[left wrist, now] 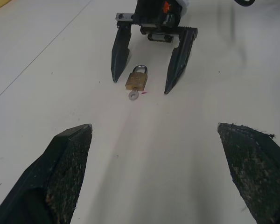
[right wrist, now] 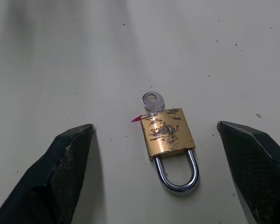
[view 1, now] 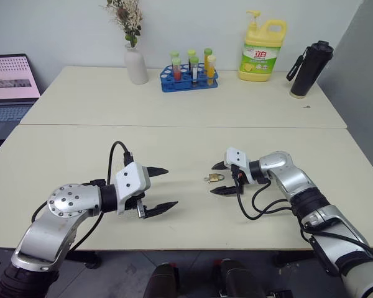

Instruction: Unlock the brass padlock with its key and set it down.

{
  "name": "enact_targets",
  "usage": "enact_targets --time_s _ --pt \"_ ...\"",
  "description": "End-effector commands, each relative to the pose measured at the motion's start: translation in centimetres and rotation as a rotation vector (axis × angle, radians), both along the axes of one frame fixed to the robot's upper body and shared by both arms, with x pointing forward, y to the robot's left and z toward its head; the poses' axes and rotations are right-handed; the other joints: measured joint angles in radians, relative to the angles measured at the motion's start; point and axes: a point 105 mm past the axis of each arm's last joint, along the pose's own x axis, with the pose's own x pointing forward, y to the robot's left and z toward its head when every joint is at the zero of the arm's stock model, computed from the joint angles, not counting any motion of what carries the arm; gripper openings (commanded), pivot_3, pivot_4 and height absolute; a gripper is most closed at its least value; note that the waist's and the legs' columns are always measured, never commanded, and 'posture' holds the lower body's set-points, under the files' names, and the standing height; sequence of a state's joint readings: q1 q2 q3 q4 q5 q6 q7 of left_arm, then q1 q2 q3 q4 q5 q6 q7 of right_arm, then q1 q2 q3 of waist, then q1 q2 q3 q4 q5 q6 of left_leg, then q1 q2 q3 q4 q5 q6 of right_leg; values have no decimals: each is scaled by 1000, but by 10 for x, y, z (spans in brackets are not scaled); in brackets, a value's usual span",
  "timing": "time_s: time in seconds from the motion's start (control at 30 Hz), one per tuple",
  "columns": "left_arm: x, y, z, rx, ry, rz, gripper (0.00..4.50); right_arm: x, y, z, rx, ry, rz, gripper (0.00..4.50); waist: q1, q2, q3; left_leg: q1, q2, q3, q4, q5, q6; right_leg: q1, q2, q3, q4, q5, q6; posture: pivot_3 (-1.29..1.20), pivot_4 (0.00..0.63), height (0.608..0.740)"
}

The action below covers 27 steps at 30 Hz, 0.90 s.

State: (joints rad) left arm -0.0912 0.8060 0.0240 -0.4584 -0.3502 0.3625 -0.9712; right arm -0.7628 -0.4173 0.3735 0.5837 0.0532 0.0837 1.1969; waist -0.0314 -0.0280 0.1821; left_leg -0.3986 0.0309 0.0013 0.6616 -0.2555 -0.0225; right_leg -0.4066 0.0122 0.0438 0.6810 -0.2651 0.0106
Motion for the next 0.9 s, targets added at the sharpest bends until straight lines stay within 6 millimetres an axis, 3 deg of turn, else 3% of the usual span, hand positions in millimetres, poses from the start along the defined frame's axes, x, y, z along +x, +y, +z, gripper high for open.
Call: enact_targets --time_s 0.03,0.23,0.27,0.5,0.7,0.8,0.9 --pt "-2 -5 7 -1 -40 -25 4500 1 -2 -3 -26 -6 -7 3176 0 0 0 0 0 0 0 0 0 0 0 0 0 0 0 0 150 740" --pt "0 -5 4 4 -37 -25 4500 6 -4 -10 -73 -75 -34 1099 0 0 0 1 0 0 0 0 0 1 0 0 0 0 0 0 150 740" --pt "1 -6 4 4 -37 -27 4500 7 -4 -9 -73 -89 -33 923 0 0 0 1 0 0 0 0 0 1 0 0 0 0 1 0 150 740" --pt "6 -10 6 -56 -18 -24 4500 -4 -6 19 37 -175 -27 928 4 0 0 0 0 -1 1 0 0 1 0 0 0 0 1 0 150 740" --pt "15 -25 22 -195 46 -58 4500 -33 -22 58 72 -430 -39 928 5 1 0 -2 -1 -1 1 0 0 0 0 -1 0 -1 2 0 150 740" --pt "26 -42 35 -253 85 -112 4500 -56 -47 72 -12 -686 -71 928 12 1 0 -2 -1 -2 0 0 0 0 1 -2 0 -2 4 0 150 740" --pt "32 -56 49 -310 133 -172 4500 -69 -55 82 -92 -974 -65 928 14 0 0 -2 -2 -1 1 0 0 1 2 -2 0 -2 4 0 150 740"
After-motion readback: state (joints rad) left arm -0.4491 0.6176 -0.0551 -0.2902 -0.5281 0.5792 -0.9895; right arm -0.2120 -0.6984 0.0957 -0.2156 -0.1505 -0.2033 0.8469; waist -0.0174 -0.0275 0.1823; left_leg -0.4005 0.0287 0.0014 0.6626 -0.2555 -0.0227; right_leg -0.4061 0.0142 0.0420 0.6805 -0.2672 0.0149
